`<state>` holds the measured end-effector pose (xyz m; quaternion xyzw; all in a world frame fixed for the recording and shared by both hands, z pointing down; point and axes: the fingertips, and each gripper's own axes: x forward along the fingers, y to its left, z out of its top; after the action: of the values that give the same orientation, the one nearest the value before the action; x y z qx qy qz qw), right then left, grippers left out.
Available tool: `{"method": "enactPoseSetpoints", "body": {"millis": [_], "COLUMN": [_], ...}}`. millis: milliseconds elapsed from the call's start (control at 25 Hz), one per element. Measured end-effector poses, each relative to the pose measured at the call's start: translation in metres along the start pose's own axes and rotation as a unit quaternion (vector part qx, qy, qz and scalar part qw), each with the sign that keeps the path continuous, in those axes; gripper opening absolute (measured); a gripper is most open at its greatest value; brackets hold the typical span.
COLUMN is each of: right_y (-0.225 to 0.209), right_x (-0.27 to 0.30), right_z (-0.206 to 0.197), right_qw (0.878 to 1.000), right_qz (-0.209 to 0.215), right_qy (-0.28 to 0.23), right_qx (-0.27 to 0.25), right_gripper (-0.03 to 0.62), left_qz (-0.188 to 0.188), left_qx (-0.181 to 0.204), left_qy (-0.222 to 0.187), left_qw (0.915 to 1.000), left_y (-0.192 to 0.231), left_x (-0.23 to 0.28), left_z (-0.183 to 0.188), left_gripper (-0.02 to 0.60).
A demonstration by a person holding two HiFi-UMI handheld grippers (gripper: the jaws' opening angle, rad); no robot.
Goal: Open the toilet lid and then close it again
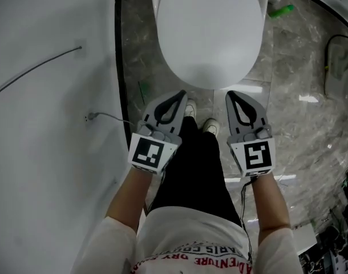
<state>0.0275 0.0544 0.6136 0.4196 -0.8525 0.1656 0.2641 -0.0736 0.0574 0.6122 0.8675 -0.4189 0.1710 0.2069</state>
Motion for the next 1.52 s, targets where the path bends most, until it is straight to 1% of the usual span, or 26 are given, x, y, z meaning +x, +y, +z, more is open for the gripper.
{"method": "enactPoseSetpoints", "body": {"millis": [80,160,320,400,480,520,560,600,720,800,880,920,1000,1040,1080,1280,1320,1360,1440,1520], "right_y": [0.002,0.006,0.011,0.011,0.01,0.01,0.011,0.011,0.014,0.018,0.022,0.022,0.02,0.019,0.018,0.018,0.017,0.017,0.016,0.015], "right_x": [0.01,0.02,0.045,0.054,0.061,0.064,0.067,0.07,0.078,0.083,0.087,0.089,0.092,0.094,0.096,0.1,0.1,0.1,0.099,0.098], "right_z": [-0.019,-0.039,-0.077,-0.092,-0.107,-0.116,-0.125,-0.133,-0.148,-0.157,-0.166,-0.169,-0.174,-0.176,-0.178,-0.182,-0.181,-0.181,-0.18,-0.177], "right_qw": [1.0,1.0,0.994,0.99,0.985,0.982,0.979,0.975,0.958,0.939,0.916,0.906,0.888,0.882,0.878,0.866,0.864,0.864,0.868,0.871], "right_qz": [0.001,0.001,-0.002,-0.015,-0.029,-0.032,-0.031,-0.03,-0.034,-0.037,-0.037,-0.038,-0.043,-0.046,-0.048,-0.05,-0.05,-0.051,-0.052,-0.05], "right_qy": [0.005,0.012,0.045,0.045,0.044,0.049,0.057,0.066,0.084,0.09,0.096,0.099,0.106,0.11,0.113,0.118,0.118,0.119,0.124,0.13], "right_qx": [-0.007,-0.027,-0.098,-0.131,-0.162,-0.177,-0.194,-0.211,-0.273,-0.33,-0.387,-0.411,-0.445,-0.456,-0.463,-0.484,-0.487,-0.487,-0.478,-0.472], "right_gripper": [0.015,0.015,0.015,0.017,0.017,0.017,0.017,0.017,0.018,0.032,0.073,0.083,0.084,0.084,0.084,0.084,0.084,0.084,0.093,0.1], "left_qz": [-0.008,-0.014,-0.025,-0.027,-0.018,-0.011,-0.006,-0.003,-0.003,0.004,0.022,0.033,0.056,0.064,0.069,0.073,0.076,0.079,0.085,0.086], "left_qx": [0.01,0.029,0.082,0.115,0.155,0.179,0.208,0.239,0.324,0.367,0.397,0.41,0.436,0.445,0.451,0.481,0.485,0.485,0.478,0.478], "left_qy": [0.009,0.018,0.023,0.033,0.051,0.061,0.068,0.074,0.088,0.094,0.096,0.095,0.093,0.092,0.093,0.104,0.103,0.102,0.104,0.11], "left_qw": [0.9999,0.9993,0.9961,0.9925,0.9865,0.9818,0.9757,0.9683,0.9421,0.9256,0.9126,0.9064,0.8936,0.8887,0.885,0.8676,0.8653,0.8652,0.868,0.867], "left_y": [-0.002,-0.003,-0.001,0.0,0.002,0.002,0.002,0.0,-0.005,-0.006,-0.004,-0.003,-0.001,0.0,0.0,0.002,0.002,0.002,0.003,0.002], "left_x": [0.01,0.021,0.043,0.051,0.058,0.061,0.065,0.067,0.075,0.079,0.083,0.085,0.089,0.09,0.091,0.097,0.098,0.1,0.1,0.099], "left_z": [-0.02,-0.041,-0.078,-0.096,-0.117,-0.127,-0.136,-0.143,-0.161,-0.169,-0.174,-0.175,-0.177,-0.178,-0.18,-0.19,-0.19,-0.189,-0.189,-0.188], "left_gripper": [0.006,0.006,0.006,0.006,0.006,0.006,0.007,0.02,0.103,0.139,0.157,0.158,0.158,0.158,0.158,0.158,0.158,0.158,0.158,0.158]}}
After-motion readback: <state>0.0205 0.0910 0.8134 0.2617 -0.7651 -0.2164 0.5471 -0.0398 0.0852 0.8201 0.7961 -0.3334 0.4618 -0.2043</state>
